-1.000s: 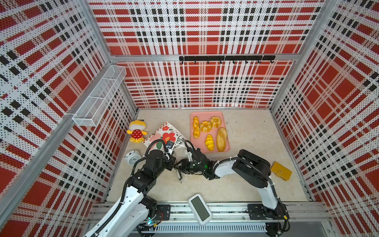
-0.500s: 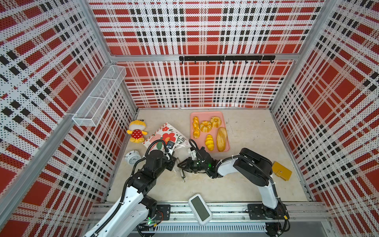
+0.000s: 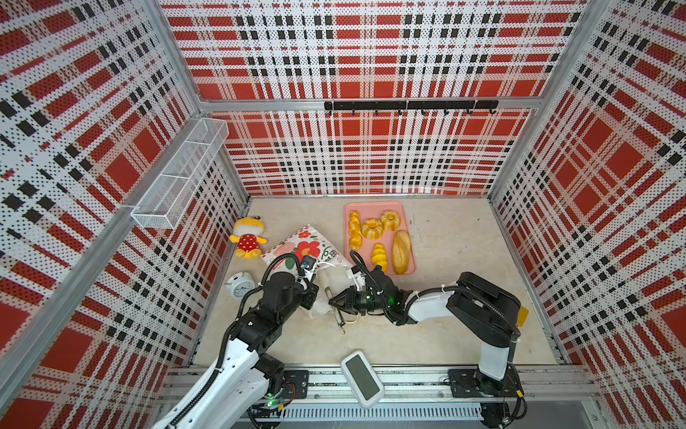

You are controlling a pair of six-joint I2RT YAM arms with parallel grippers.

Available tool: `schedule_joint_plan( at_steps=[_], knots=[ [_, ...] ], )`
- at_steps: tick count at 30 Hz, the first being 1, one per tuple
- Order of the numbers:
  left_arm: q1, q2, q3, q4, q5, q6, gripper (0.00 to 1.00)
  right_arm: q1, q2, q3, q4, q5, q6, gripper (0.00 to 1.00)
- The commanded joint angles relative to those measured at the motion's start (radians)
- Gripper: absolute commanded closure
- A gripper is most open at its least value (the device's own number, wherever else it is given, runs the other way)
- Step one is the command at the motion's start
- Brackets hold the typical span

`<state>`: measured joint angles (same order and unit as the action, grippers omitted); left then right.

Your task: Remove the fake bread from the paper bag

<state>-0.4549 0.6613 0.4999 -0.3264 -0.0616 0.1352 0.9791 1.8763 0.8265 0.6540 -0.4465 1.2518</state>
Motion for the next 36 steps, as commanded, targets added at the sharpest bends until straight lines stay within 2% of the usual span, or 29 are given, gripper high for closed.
schedule_joint_plan(
  at_steps=[1, 4, 7, 11, 14, 22, 36],
  knots=[
    [-0.012, -0.007, 0.029, 0.0, 0.0, -0.005, 1.0, -0.004, -0.065, -0.022, 0.048, -0.016, -0.018, 1.0],
    [-0.014, -0.006, 0.033, -0.004, -0.009, -0.006, 1.0, -0.003, -0.113, -0.037, -0.029, -0.053, -0.053, 1.0],
    [-0.014, -0.002, 0.037, -0.008, -0.026, -0.003, 1.0, 0.005, -0.196, -0.044, -0.237, -0.065, -0.154, 1.0],
    [-0.014, 0.003, 0.036, 0.004, -0.039, -0.008, 1.0, 0.02, -0.33, -0.02, -0.623, 0.027, -0.337, 0.95],
    [-0.016, 0.008, 0.034, 0.018, -0.04, -0.015, 1.0, 0.023, -0.404, -0.002, -0.809, 0.101, -0.416, 0.9],
    [-0.019, 0.008, 0.035, 0.026, -0.046, -0.022, 1.0, 0.023, -0.495, 0.026, -0.994, 0.163, -0.477, 0.76],
    [-0.021, 0.007, 0.029, 0.031, -0.043, -0.012, 1.0, 0.023, -0.584, 0.091, -1.16, 0.178, -0.531, 0.64]
  ],
)
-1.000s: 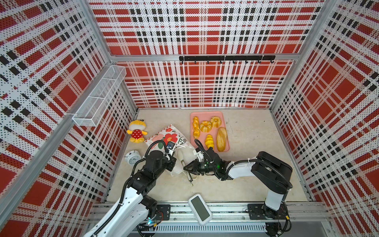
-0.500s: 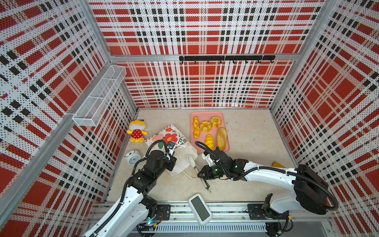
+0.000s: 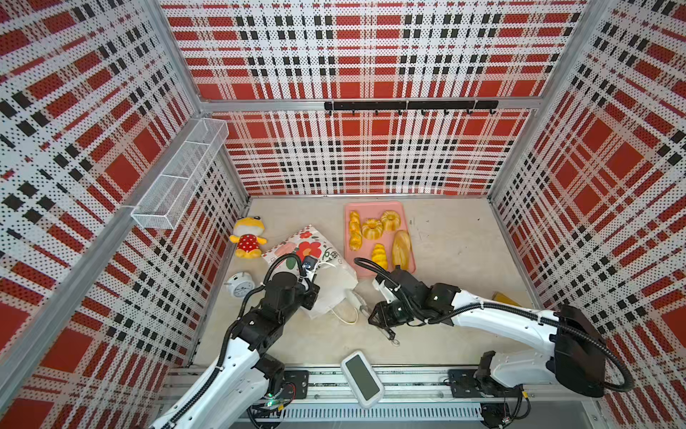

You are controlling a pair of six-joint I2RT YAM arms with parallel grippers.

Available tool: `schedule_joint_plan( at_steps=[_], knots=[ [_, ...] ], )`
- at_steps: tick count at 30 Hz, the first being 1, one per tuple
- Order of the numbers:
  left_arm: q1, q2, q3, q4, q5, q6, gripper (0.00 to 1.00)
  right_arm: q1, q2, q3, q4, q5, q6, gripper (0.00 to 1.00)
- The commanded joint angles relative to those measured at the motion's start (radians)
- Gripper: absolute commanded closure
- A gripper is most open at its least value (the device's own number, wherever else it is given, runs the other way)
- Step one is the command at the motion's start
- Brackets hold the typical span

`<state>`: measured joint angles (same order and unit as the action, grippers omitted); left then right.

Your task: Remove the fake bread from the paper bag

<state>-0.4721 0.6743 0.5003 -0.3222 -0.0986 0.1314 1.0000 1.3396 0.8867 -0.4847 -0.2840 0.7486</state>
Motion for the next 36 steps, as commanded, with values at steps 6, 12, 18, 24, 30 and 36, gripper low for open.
schedule_joint_plan(
  at_steps=[6, 12, 18, 24, 30, 36],
  knots=[
    [-0.005, -0.002, 0.027, 0.036, -0.004, -0.008, 1.0, 0.003, -0.086, 0.049, -0.066, 0.026, -0.028, 0.62],
    [-0.004, 0.0, 0.03, 0.037, -0.002, -0.004, 1.0, 0.002, -0.105, 0.069, -0.088, 0.039, -0.027, 0.59],
    [-0.005, 0.0, 0.03, 0.033, -0.002, 0.005, 1.0, 0.003, -0.1, 0.089, -0.1, 0.037, -0.035, 0.55],
    [-0.005, -0.001, 0.032, 0.032, -0.004, 0.011, 1.0, 0.003, -0.089, 0.09, -0.041, 0.006, -0.017, 0.55],
    [-0.004, 0.004, 0.032, 0.045, 0.002, 0.015, 1.0, 0.001, -0.065, 0.017, 0.253, -0.013, 0.123, 0.58],
    [-0.005, 0.011, 0.035, 0.044, 0.006, 0.015, 1.0, 0.001, 0.057, -0.048, 0.644, -0.016, 0.322, 0.59]
  ],
)
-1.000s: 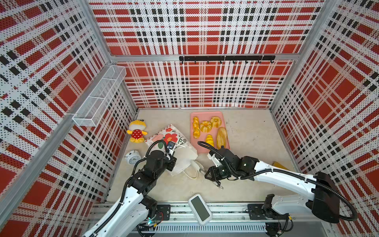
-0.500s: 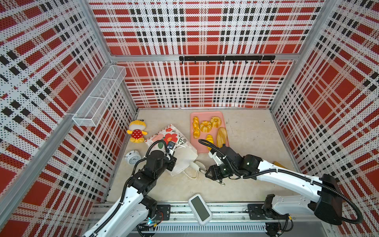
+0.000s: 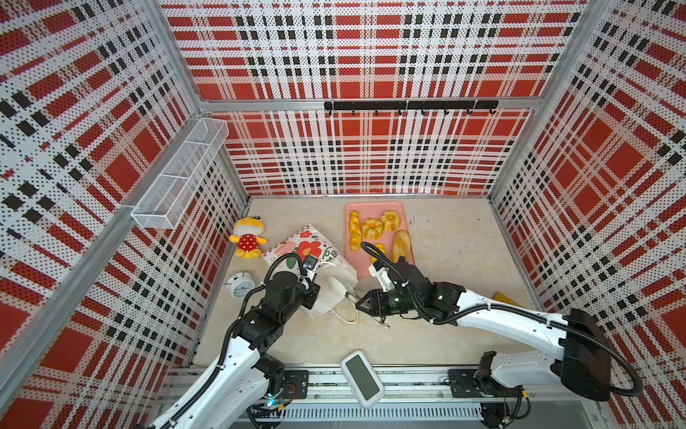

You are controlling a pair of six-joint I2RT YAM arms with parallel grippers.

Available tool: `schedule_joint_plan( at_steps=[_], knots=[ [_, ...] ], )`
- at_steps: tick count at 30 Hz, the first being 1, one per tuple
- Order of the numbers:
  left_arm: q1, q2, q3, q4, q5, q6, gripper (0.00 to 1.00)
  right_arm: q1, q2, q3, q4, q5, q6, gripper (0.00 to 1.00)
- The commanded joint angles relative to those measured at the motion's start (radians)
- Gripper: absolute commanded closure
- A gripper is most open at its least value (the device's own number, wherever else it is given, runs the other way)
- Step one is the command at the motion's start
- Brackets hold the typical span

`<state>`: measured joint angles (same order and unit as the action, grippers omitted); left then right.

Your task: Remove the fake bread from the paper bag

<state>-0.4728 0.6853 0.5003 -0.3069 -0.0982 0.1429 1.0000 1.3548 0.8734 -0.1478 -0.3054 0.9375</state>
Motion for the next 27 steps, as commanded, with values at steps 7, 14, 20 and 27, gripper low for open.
schedule_joint_plan(
  at_steps=[7, 14, 20, 27],
  knots=[
    [-0.003, 0.002, 0.034, 0.029, 0.01, 0.017, 1.0, -0.004, 0.234, -0.056, 0.659, 0.041, 0.316, 0.61],
    [0.005, 0.011, 0.026, 0.042, 0.027, 0.022, 1.0, -0.005, 0.406, 0.004, 0.867, 0.043, 0.413, 0.6],
    [0.011, 0.014, 0.018, 0.054, 0.035, 0.024, 1.0, -0.009, 0.55, 0.03, 1.077, 0.039, 0.523, 0.59],
    [0.02, 0.011, 0.018, 0.047, 0.048, 0.033, 1.0, -0.008, 0.63, 0.032, 1.172, 0.068, 0.587, 0.57]
  ],
)
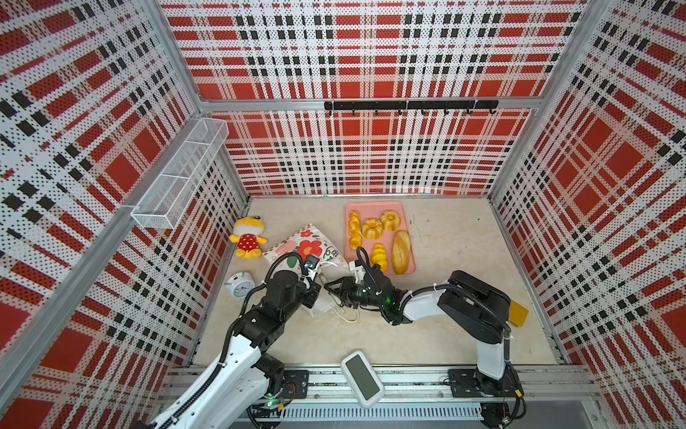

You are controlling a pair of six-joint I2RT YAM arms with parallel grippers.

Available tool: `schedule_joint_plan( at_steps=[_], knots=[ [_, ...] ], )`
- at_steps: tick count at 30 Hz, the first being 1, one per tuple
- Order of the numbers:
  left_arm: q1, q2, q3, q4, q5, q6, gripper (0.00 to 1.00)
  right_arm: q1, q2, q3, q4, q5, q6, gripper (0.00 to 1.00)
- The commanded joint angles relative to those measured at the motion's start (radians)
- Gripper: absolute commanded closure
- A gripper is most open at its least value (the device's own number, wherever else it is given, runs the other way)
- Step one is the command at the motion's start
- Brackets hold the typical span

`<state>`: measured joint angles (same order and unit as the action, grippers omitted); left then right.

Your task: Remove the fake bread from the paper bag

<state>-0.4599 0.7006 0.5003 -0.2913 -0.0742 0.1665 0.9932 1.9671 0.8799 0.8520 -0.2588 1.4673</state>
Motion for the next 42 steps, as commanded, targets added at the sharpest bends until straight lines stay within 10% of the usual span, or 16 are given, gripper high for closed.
schedule_joint_plan(
  at_steps=[1, 30, 42],
  knots=[
    [0.006, -0.006, 0.017, 0.032, 0.024, 0.008, 1.0, -0.002, 0.027, 0.023, 0.184, 0.025, 0.07, 0.56],
    [0.008, -0.011, -0.009, 0.043, 0.033, -0.017, 1.0, -0.054, 0.186, 0.141, 0.196, 0.002, 0.132, 0.47],
    [-0.019, -0.003, -0.012, 0.058, -0.032, -0.057, 1.0, -0.066, 0.026, 0.0, 0.178, -0.035, 0.042, 0.96]
  ],
)
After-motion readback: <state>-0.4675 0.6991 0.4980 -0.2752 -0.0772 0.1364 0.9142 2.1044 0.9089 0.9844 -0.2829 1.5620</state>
